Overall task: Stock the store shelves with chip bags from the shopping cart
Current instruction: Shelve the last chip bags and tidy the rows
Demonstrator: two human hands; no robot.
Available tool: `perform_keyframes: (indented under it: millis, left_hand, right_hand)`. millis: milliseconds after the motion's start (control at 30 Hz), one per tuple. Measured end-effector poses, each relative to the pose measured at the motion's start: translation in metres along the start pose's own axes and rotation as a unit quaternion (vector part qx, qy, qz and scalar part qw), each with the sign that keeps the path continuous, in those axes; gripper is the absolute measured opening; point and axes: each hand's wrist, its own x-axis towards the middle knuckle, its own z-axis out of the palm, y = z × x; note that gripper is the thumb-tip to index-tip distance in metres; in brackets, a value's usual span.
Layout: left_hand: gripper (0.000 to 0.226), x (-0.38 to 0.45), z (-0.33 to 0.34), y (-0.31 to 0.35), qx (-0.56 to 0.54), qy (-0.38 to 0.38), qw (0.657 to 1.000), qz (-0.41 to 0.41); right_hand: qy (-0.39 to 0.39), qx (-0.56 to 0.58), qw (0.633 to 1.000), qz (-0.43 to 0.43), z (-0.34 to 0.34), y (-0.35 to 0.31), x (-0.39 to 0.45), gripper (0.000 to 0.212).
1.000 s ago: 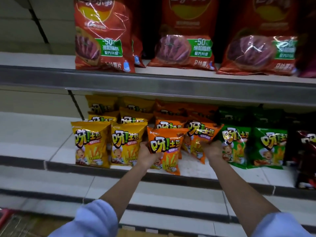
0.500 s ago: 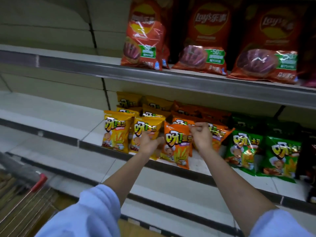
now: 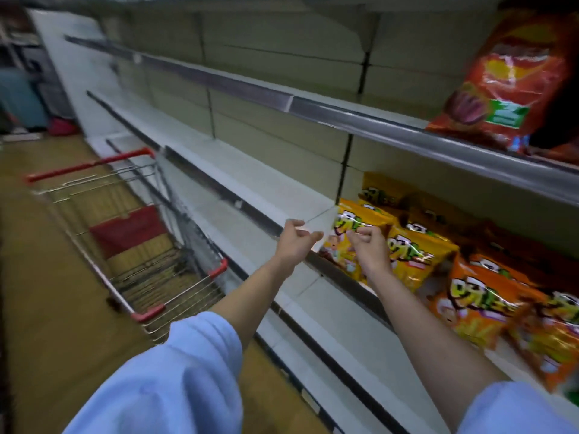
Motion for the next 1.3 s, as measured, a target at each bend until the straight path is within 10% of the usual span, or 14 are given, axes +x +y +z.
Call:
perform_keyframes:
  millis: [567, 1300]
  left_hand:
    - [0.037, 0.103, -0.145, -0.022, 0.029, -0.048, 0.998, -0.003]
    - [0.019, 0.241, 0.048, 0.041, 0.134, -0.265, 0.953, 0.054]
  right_hand:
    - [-0.004, -0.041, 0.999, -0.014, 0.138, -0.041, 0.029, 0.021]
    - [0.125, -0.256, 0.958, 0.031, 0.007, 0.015, 0.114, 0.038]
